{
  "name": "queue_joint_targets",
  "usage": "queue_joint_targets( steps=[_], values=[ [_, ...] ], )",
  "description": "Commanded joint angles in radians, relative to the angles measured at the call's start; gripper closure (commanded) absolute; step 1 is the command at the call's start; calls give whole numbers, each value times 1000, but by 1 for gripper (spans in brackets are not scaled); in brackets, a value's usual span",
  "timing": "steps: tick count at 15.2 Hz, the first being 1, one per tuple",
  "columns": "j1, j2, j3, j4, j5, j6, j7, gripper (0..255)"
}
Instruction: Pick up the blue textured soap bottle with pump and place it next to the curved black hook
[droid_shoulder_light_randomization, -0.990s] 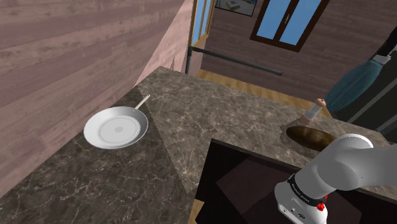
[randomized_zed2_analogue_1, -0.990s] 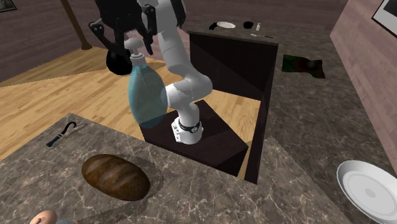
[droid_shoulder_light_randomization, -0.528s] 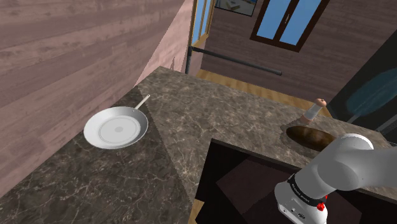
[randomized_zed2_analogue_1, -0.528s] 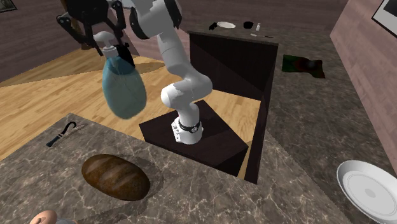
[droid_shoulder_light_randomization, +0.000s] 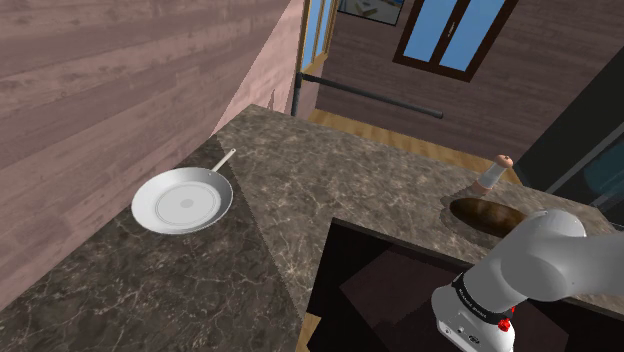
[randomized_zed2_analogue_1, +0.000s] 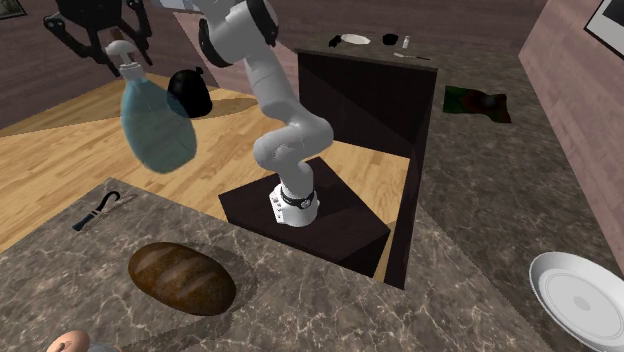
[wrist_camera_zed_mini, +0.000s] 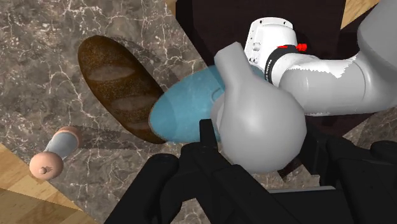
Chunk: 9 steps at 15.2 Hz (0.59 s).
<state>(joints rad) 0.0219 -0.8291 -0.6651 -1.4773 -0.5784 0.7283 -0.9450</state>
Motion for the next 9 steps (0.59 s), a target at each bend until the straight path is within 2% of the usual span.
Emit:
queue_joint_targets(
  steps=[1, 9],
  values=[
    [14, -5, -35, 35, -55, -12, -63, 255],
    [116, 35, -222, 274, -283, -47, -367, 255]
  ],
)
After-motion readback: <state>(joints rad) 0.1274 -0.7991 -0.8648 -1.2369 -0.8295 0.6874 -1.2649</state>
